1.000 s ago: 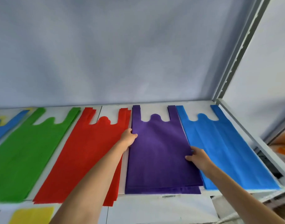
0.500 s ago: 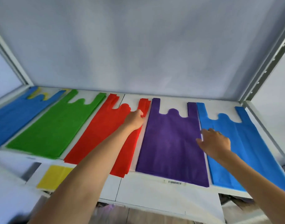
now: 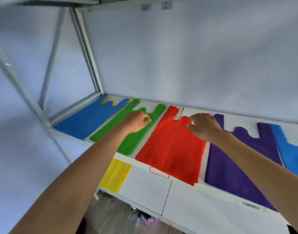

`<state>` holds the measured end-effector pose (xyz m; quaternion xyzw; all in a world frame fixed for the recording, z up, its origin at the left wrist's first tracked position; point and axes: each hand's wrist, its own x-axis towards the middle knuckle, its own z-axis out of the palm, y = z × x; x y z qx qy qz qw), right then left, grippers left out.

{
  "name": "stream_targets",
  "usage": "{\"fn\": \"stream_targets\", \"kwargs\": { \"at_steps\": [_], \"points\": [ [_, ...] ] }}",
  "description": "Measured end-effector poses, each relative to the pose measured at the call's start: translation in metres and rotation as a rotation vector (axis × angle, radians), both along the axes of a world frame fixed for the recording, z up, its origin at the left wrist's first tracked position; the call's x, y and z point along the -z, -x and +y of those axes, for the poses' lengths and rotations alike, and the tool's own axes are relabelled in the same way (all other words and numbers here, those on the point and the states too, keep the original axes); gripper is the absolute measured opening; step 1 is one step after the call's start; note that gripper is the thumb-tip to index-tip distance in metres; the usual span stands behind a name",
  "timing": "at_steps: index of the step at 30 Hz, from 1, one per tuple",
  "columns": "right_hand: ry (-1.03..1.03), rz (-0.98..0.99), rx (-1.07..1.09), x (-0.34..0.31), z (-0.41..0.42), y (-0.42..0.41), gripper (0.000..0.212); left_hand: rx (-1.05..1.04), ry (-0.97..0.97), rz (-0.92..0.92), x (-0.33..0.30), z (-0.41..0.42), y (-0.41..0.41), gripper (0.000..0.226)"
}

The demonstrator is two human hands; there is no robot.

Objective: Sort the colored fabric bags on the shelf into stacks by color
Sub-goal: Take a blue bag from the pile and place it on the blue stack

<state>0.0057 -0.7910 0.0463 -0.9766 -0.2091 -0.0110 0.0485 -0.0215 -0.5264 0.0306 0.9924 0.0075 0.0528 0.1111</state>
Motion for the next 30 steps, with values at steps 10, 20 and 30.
{"fn": "stream_targets", "kwargs": {
  "at_steps": [10, 20, 30],
  "points": [
    [-0.077, 0.029, -0.028, 0.012, 0.229, 0.028, 0.044, -0.067, -0.049, -0.037, -0.005, 0.247, 0.051, 0.027],
    [-0.131, 0.187, 0.002, 0.046, 0.401, 0.016, 0.043, -0.161, -0.032, 0.093, 0.022, 0.425, 0.047, 0.028],
    [-0.226, 0.397, 0.209, 0.103, 0.509, -0.051, 0.042, -0.229, 0.079, 0.168, 0.058, 0.510, -0.011, 0.031]
  ]
}}
